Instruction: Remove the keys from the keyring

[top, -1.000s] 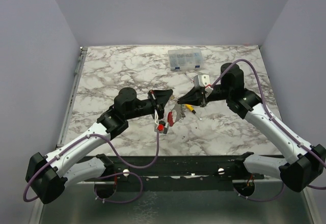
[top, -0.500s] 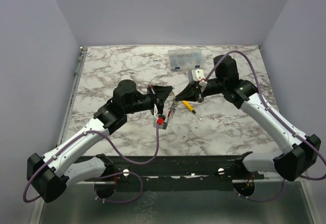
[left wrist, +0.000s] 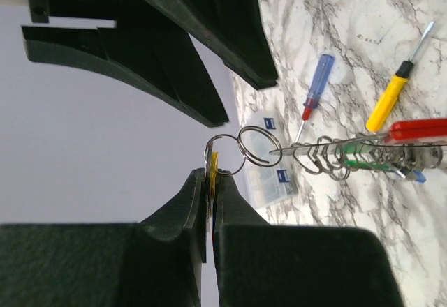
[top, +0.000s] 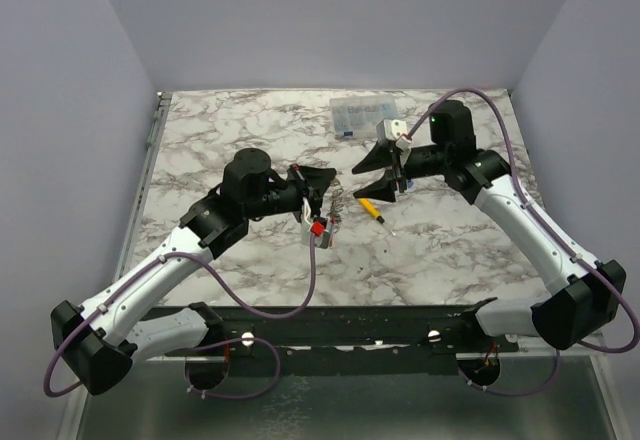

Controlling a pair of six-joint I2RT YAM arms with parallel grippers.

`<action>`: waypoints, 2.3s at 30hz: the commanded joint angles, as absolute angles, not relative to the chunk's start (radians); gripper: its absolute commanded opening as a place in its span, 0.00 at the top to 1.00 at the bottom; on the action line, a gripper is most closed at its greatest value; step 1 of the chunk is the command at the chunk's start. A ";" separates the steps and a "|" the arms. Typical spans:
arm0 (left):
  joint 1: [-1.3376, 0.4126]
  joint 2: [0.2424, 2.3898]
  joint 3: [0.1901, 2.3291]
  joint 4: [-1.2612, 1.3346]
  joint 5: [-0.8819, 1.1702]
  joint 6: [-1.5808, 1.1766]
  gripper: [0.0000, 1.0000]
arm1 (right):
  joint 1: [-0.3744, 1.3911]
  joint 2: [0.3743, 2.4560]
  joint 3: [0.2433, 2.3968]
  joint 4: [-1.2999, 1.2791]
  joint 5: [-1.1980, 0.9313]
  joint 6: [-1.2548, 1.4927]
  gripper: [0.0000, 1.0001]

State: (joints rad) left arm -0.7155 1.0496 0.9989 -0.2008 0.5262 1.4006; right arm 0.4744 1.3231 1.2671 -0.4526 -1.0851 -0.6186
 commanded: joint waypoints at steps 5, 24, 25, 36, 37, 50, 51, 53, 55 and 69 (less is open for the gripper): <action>-0.719 1.071 1.061 -0.317 0.451 1.297 1.00 | 0.382 1.302 1.298 -0.388 -1.074 -0.413 0.39; -0.737 1.249 1.349 -0.565 0.328 0.913 1.00 | 0.353 1.261 1.273 -0.330 -0.948 -0.164 0.57; -0.742 1.259 1.362 -0.575 0.319 0.893 1.00 | 0.353 1.258 1.266 -0.318 -0.946 -0.155 0.58; -0.773 1.377 1.513 -0.642 0.210 0.623 1.00 | 0.354 1.259 1.187 -0.200 -0.950 -0.020 0.62; -0.772 1.385 1.524 -0.647 0.206 0.608 1.00 | 0.356 1.259 1.180 -0.198 -0.952 -0.018 0.62; -0.787 1.429 1.568 -0.650 0.197 0.542 1.00 | 0.393 1.279 1.146 -0.090 -0.929 0.050 0.57; -0.787 1.433 1.572 -0.649 0.196 0.538 1.00 | 0.398 1.284 1.148 -0.082 -0.928 0.052 0.57; -0.787 1.437 1.577 -0.648 0.197 0.532 1.00 | 0.407 1.293 1.153 -0.075 -0.927 0.051 0.57; -0.786 1.440 1.585 -0.648 0.196 0.527 1.00 | 0.413 1.304 1.156 -0.076 -0.930 0.048 0.57; -0.790 1.443 1.592 -0.644 0.211 0.522 1.00 | 0.438 1.333 1.130 -0.009 -0.910 0.069 0.55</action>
